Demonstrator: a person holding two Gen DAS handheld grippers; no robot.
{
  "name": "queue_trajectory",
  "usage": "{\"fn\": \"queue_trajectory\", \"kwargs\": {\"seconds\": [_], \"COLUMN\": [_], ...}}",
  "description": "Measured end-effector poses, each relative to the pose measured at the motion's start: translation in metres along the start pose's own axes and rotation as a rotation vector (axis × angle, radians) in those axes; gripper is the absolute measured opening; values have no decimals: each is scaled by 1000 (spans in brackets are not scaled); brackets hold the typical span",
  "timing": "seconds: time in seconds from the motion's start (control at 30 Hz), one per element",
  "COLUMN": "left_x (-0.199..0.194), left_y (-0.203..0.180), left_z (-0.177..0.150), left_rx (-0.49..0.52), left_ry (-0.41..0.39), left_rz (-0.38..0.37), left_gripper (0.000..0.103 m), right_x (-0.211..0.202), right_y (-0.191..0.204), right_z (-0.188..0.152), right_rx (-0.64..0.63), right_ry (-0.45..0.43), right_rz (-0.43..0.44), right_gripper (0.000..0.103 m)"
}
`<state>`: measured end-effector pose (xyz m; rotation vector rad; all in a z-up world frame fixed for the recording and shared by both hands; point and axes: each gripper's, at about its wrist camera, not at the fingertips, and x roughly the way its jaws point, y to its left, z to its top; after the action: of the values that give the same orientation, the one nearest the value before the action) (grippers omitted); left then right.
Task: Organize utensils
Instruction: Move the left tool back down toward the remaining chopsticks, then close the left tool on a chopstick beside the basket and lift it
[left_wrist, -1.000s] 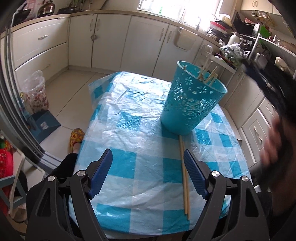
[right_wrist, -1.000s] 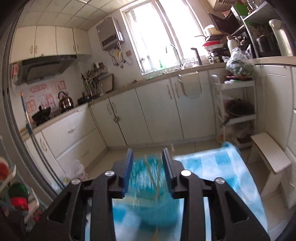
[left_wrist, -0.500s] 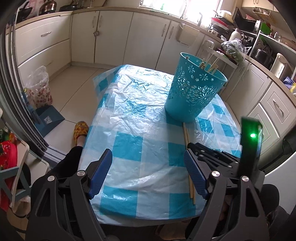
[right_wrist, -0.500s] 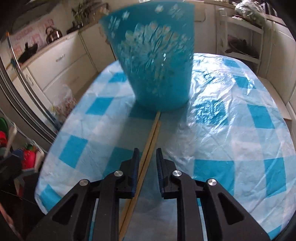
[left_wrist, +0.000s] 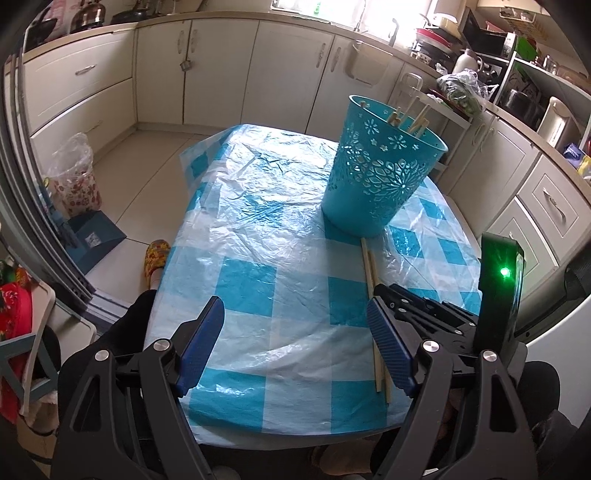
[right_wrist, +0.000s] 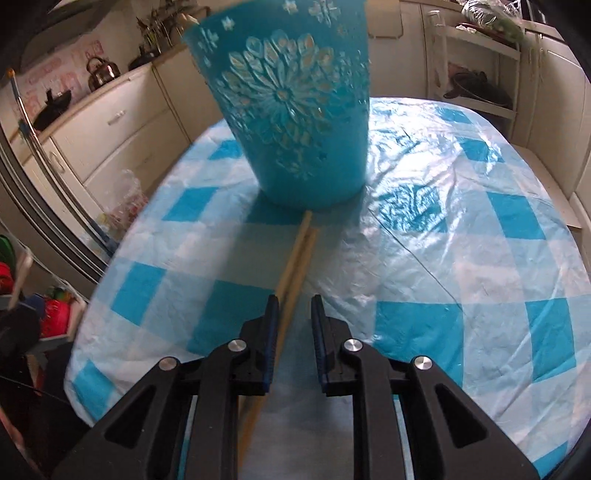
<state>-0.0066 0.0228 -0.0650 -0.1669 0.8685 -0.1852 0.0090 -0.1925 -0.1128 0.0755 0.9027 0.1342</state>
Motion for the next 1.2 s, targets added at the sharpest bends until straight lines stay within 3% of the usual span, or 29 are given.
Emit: {"fn": "queue_trajectory", "kwargs": {"seconds": [0.23, 0.5, 0.63, 0.8, 0.87, 0.93, 1.0, 1.2], "left_x": [23, 98, 135, 158, 160, 160, 159, 140], "left_y": [-15, -61, -82, -98, -104, -109, -115, -114], "left_z": [8, 30, 34, 39, 39, 38, 35, 27], "left_rx": [49, 142, 219, 264, 280, 300, 341, 381], "left_ry": [38, 123, 157, 168, 156, 144, 132, 101], "left_rz": [-4, -3, 44, 76, 77, 66, 64, 57], "left_gripper": [76, 74, 53, 42, 32, 14, 6, 5], "right_x": [1, -13, -16, -18, -18, -17, -16, -11], "right_y": [-4, -41, -44, -48, -49, -51, -53, -54], "right_z": [4, -2, -5, -7, -6, -5, -4, 3], "right_rx": [-99, -42, -40, -35, -36, -32, -26, -25], "right_ry": [23, 33, 18, 6, 1, -1, -4, -12], "right_rz": [-26, 8, 25, 45, 48, 53, 57, 57], "right_gripper": [7, 7, 7, 7, 7, 7, 7, 13]}}
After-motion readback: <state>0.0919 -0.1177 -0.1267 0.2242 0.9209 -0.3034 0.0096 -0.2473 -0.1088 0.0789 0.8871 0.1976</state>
